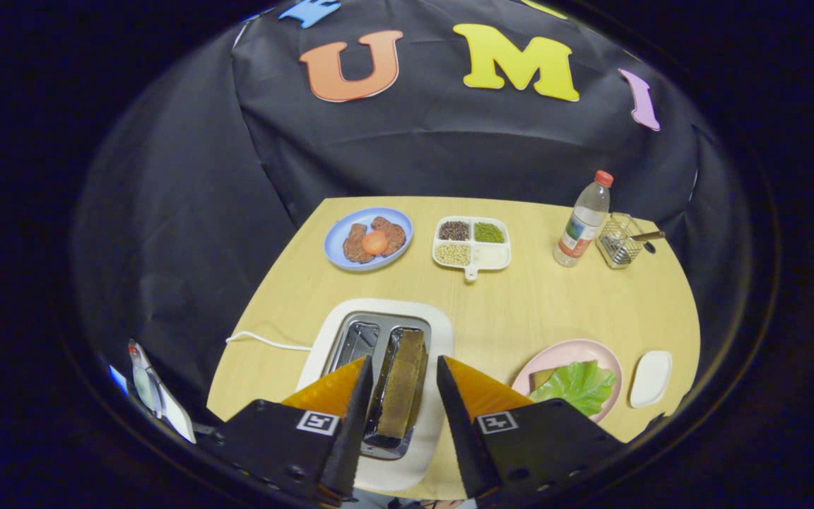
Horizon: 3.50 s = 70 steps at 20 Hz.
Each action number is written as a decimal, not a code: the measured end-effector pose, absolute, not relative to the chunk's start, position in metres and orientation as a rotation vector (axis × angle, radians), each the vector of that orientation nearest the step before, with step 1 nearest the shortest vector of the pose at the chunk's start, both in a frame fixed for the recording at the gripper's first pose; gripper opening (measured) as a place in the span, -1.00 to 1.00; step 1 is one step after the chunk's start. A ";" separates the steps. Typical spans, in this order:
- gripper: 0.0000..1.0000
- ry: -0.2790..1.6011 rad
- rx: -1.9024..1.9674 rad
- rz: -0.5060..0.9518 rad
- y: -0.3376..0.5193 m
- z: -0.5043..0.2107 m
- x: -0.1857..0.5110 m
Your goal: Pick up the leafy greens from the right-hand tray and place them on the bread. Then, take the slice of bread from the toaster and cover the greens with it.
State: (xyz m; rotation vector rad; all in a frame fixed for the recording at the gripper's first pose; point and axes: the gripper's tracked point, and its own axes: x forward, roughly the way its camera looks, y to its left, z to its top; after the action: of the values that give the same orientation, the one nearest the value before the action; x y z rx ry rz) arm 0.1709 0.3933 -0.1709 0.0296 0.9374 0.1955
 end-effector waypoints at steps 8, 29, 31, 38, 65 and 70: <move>-0.87 0.916 0.031 0.217 0.399 -0.122 0.158; -0.87 0.862 0.153 0.196 0.226 -0.156 0.147; -0.88 0.890 0.193 0.220 0.221 -0.178 0.147; -0.81 0.905 0.239 0.212 0.177 -0.235 0.163; 0.94 0.626 0.011 0.047 0.118 -0.238 0.160; 0.94 0.370 -0.058 -0.059 0.105 -0.161 0.118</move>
State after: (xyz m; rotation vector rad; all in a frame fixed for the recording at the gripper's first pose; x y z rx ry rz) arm 0.1180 0.1048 -0.1612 -0.0579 0.3702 -0.0592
